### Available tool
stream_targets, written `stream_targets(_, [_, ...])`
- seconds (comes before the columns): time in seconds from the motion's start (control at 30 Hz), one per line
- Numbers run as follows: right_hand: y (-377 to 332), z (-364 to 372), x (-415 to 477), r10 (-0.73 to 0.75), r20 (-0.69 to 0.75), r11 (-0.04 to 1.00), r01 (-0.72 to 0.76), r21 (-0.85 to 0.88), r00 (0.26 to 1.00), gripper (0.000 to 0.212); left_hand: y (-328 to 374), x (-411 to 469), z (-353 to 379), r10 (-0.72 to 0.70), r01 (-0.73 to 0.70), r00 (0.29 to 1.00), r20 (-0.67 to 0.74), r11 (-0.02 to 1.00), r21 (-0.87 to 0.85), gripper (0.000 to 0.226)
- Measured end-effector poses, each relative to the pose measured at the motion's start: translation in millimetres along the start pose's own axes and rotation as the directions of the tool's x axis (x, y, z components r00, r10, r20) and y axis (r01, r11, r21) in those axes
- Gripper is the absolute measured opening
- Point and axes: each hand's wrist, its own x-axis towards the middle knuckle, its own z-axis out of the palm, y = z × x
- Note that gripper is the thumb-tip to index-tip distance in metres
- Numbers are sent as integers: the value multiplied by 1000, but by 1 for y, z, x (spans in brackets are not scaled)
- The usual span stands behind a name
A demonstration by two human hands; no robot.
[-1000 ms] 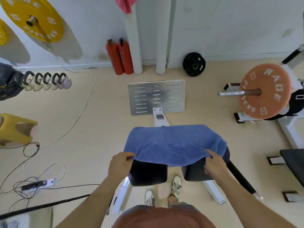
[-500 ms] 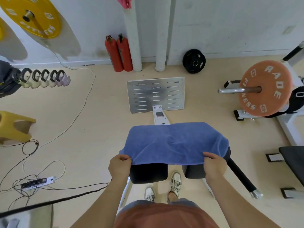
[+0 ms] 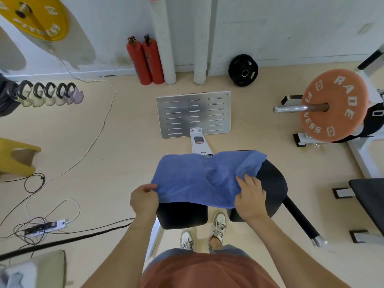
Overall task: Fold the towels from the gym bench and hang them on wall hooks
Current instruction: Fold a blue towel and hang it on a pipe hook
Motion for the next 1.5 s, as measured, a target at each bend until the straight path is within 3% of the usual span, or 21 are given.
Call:
stream_targets(0.07, [-8,1,2,-52,-44,977,60,204,998,35,21,-12,9,333,-345,939,91,918,197,39])
stream_targets(0.1, [-14,0,3,-48,-53,950,62,306,997,30,31,-19,14,484,-534,845,228,787,308,34])
stream_targets(0.13, [-19,-1,3,-42,-66,922,64,382,997,27,41,-29,21,574,-701,713,403,578,418,26])
stream_targets(0.17, [-25,-3,2,-41,-83,900,73,430,996,25,44,-34,28,591,-818,570,571,344,460,20])
stream_targets(0.2, [-31,-3,2,-44,-94,879,83,469,995,26,41,-35,34,562,-877,469,682,207,433,18])
stream_targets(0.23, [-36,-2,2,-48,-87,860,86,503,995,29,34,-33,37,518,-904,416,748,147,401,19])
stream_targets(0.3, [-43,2,3,-37,2,812,28,583,999,40,15,-29,35,479,-904,427,767,235,357,32])
stream_targets(0.4, [-47,7,4,20,193,680,-154,717,981,55,3,-26,30,499,-776,588,637,569,271,41])
stream_targets(0.47, [-50,9,5,32,286,629,-241,739,958,54,9,-22,34,482,-684,686,545,681,260,38])
stream_targets(0.53, [-53,12,4,29,340,611,-286,739,940,44,21,-19,43,424,-653,734,530,653,383,42])
stream_targets(0.63, [-57,13,2,62,307,641,-273,717,950,28,32,-17,62,331,-632,775,538,422,650,45])
stream_targets(0.7, [-57,11,0,75,255,690,-235,685,964,29,40,-20,70,300,-582,813,499,425,693,34])
stream_targets(0.8, [-60,-7,0,58,294,644,-261,719,954,39,54,-32,66,289,-420,889,354,824,382,17])
stream_targets(0.83, [-64,-15,1,33,309,593,-267,760,951,40,62,-42,60,311,-399,892,326,882,251,10])
stream_targets(0.97, [-96,-57,1,-26,216,394,-189,900,976,32,92,-94,30,427,-449,810,403,893,-44,10])
stream_targets(1.03, [-111,-73,-3,-89,143,352,-103,930,986,20,104,-111,19,482,-463,768,422,873,-156,16])
stream_targets(1.1, [-116,-86,-3,-119,37,450,20,893,992,17,116,-118,8,539,-504,712,451,839,-206,21])
stream_targets(1.17, [-118,-98,-1,-108,-24,477,73,876,994,13,125,-121,0,588,-563,662,466,800,-209,25])
stream_targets(1.33, [-118,-125,-1,-177,-40,513,127,849,983,18,150,-126,-18,729,-686,635,256,684,-247,38])
stream_targets(1.4, [-119,-137,-5,-275,-26,526,173,832,961,23,165,-122,-24,752,-729,562,345,647,-223,42])
stream_targets(1.5, [-118,-155,-8,-363,6,528,200,825,932,15,181,-111,-29,678,-666,461,572,690,-282,23])
